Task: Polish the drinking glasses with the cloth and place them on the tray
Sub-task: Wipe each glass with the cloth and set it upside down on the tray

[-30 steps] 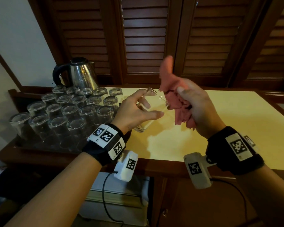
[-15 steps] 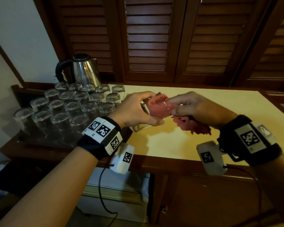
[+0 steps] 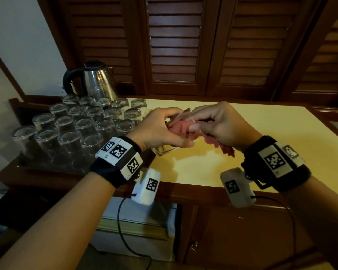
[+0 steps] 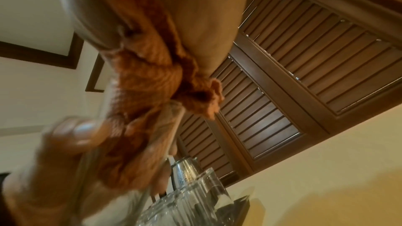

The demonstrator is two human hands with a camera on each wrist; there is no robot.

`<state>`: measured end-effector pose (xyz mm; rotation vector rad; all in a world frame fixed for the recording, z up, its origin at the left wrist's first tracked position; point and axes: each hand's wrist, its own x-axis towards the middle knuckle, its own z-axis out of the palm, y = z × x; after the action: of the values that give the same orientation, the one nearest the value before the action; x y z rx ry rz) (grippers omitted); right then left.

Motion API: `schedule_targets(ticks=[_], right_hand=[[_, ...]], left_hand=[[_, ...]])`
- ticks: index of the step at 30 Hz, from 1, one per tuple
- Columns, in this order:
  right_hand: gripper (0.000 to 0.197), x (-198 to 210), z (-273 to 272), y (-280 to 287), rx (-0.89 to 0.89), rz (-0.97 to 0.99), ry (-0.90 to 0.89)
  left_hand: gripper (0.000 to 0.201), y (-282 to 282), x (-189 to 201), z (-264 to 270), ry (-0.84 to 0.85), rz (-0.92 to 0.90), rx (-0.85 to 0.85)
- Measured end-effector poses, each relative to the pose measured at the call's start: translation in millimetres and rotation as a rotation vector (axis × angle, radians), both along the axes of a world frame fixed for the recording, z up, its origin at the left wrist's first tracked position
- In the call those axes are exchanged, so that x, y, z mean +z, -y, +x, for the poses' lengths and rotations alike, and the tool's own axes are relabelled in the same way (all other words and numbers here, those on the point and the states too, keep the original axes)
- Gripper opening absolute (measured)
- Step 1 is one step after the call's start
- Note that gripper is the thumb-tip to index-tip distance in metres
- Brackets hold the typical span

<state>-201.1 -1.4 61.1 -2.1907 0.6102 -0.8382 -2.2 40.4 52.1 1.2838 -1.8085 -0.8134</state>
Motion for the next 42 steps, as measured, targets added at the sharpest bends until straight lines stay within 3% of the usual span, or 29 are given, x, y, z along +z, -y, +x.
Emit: schedule_targets(ticks=[3, 6, 8, 13, 18, 25, 29, 33, 36, 40, 42], right_hand=[[0.034, 9.5, -12.5, 2.3, 0.095, 0.099, -0.002], [0.044, 11.6, -17.0, 3.5, 0.065, -0.103, -0.133], [0.043, 8.4, -16.0, 4.5, -0.004, -0.248, -0.122], [0.029, 2.3, -10.6, 6.8, -0.083, -0.398, 0.057], [0.047, -1.0, -2.6, 7.7, 0.067, -0.165, 0.026], [0.048, -9.5, 7.7, 12.1, 0.048, -0.312, 0.069], [0.049, -7.4, 14.5, 13.2, 0.172, -0.145, 0.023], [0.038, -13.6, 22.7, 10.7, 0.110, 0.072, 0.146], [0.035, -18.9, 21.8, 10.3, 0.102, 0.072, 0.245], [0.034, -13.7, 16.8, 12.5, 0.132, -0.024, 0.349], [0.036, -9.5, 14.0, 14.9, 0.139, -0.136, 0.331]], left_hand=[[0.055, -0.6, -1.5, 3.6, -0.061, 0.024, -0.007], [0.055, 0.1, -1.3, 8.2, -0.127, 0.035, -0.001], [0.059, 0.7, -1.5, 10.7, -0.154, 0.035, -0.005], [0.061, 0.7, -1.0, 11.4, -0.133, 0.052, -0.055], [0.056, 2.3, -0.3, 16.6, -0.270, 0.078, -0.022], [0.042, 2.1, 4.7, 18.4, -0.345, 0.110, -0.033], [0.039, 2.7, 11.1, 15.7, -0.284, 0.112, -0.080], [0.040, 2.7, 8.6, 12.3, -0.293, 0.139, -0.081], [0.052, 3.4, 0.0, 16.1, -0.360, 0.156, -0.058], [0.085, 2.3, -10.2, 26.1, -0.516, 0.237, -0.100], [0.084, -1.7, -10.8, 24.9, -0.569, 0.269, -0.154]])
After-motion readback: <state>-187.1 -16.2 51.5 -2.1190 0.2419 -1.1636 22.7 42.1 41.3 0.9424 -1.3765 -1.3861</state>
